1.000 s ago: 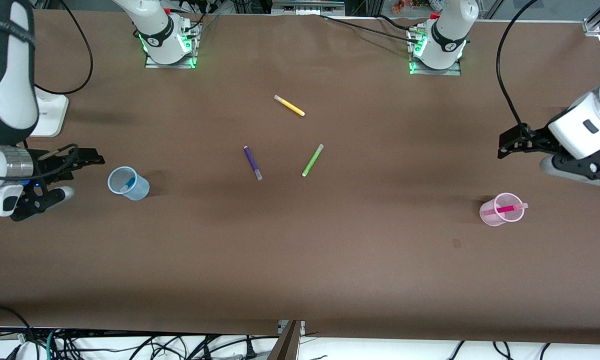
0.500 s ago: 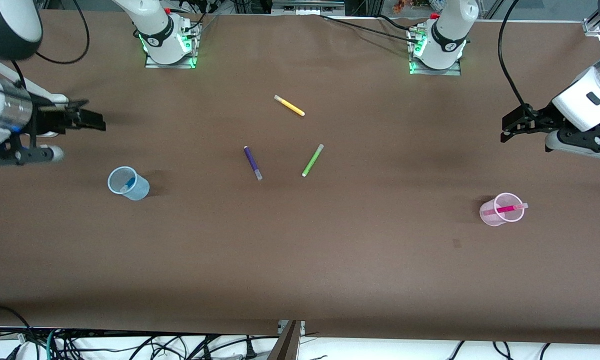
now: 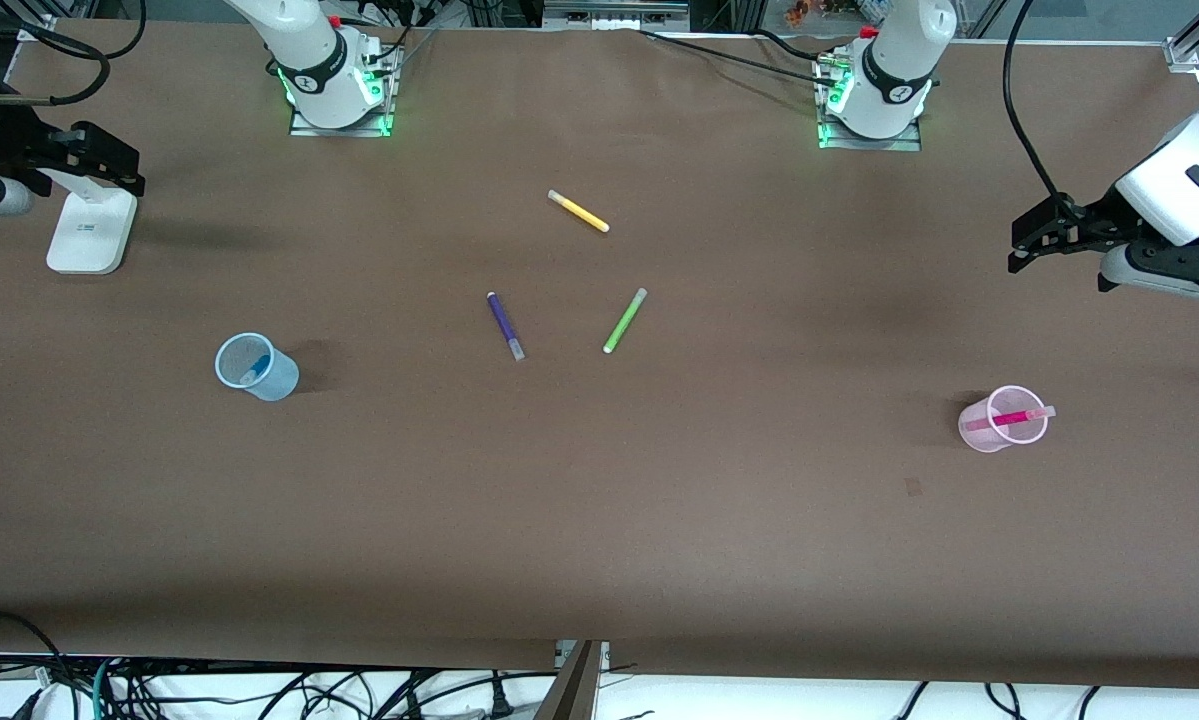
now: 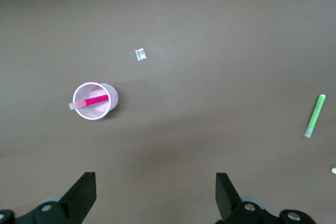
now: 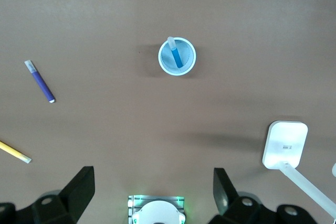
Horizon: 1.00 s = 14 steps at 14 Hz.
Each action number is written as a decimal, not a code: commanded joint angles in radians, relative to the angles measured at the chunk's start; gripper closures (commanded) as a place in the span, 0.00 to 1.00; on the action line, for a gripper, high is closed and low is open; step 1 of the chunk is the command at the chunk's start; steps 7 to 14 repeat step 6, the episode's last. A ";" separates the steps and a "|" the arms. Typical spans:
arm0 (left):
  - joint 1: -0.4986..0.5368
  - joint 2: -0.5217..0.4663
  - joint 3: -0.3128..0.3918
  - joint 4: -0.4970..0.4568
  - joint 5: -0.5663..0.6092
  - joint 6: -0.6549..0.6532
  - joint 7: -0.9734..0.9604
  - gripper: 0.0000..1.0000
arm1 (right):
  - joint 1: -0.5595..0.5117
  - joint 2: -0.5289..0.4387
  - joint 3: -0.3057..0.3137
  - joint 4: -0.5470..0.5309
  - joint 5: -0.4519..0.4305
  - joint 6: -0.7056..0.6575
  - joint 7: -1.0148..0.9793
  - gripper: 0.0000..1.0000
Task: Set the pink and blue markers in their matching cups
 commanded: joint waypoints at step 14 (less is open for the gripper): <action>0.015 -0.063 -0.007 -0.080 0.002 0.020 0.032 0.00 | -0.017 0.027 -0.005 0.016 -0.003 -0.006 0.010 0.00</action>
